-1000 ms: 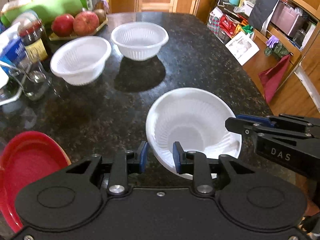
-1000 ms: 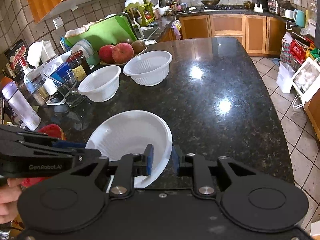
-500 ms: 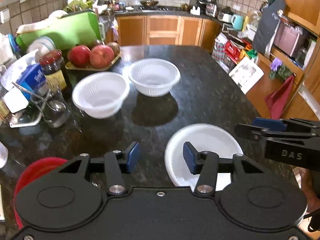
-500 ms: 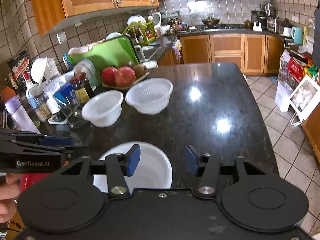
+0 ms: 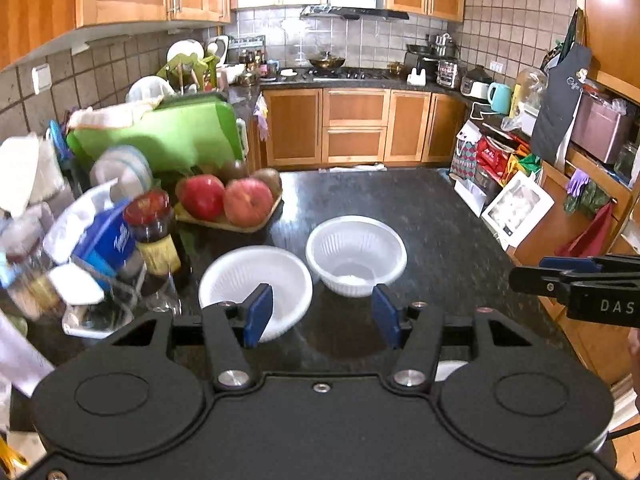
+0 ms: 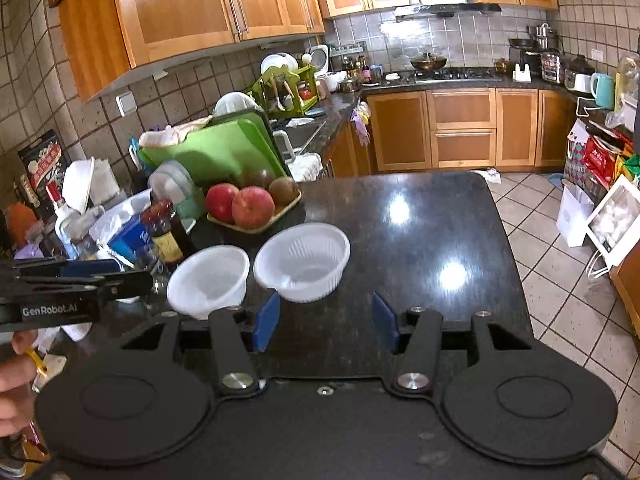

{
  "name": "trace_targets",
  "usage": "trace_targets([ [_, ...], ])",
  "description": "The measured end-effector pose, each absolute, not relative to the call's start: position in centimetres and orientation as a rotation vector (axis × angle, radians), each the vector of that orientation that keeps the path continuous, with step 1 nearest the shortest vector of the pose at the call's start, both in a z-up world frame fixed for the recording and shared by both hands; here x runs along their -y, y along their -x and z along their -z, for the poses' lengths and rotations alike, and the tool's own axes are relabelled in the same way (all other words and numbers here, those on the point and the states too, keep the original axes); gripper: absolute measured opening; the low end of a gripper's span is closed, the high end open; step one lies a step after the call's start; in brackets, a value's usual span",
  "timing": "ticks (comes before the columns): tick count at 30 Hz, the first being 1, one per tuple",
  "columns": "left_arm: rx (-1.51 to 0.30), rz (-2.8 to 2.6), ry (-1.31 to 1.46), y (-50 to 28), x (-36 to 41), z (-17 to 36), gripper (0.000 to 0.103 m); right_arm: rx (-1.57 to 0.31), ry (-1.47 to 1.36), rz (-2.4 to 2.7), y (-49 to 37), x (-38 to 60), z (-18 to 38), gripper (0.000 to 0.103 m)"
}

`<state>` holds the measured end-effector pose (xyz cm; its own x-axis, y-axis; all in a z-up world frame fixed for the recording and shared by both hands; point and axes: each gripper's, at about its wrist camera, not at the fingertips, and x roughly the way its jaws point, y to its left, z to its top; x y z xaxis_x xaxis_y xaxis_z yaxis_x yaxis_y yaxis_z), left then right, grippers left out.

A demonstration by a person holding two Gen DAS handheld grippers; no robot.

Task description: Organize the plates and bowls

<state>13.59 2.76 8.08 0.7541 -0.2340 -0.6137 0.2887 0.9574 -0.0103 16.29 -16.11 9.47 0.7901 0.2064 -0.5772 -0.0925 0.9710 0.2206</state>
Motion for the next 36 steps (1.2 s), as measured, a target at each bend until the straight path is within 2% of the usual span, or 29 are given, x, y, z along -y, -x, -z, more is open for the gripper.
trace_targets([
  [8,-0.685,0.294,-0.068,-18.1,-2.0,-9.4,0.060,-0.620,-0.166,-0.150,-19.9,15.8,-10.4,0.056],
  [23,-0.833,0.303,-0.138,-25.9,0.8,-4.9,0.059,-0.754,-0.097,-0.139,-27.7,14.5,-6.0,0.056],
  [28,-0.888,0.305,-0.158,-28.3,1.5,-3.2,0.057,-0.809,-0.095,-0.126,-30.1,14.8,-4.5,0.055],
  [32,-0.920,0.299,-0.171,-29.6,1.8,-2.2,0.056,-0.856,-0.133,-0.112,-31.6,15.2,-3.5,0.050],
  [36,-0.947,0.297,-0.190,-30.3,2.2,-1.3,0.051,-0.878,-0.135,-0.119,-32.5,14.9,-2.6,0.047],
])
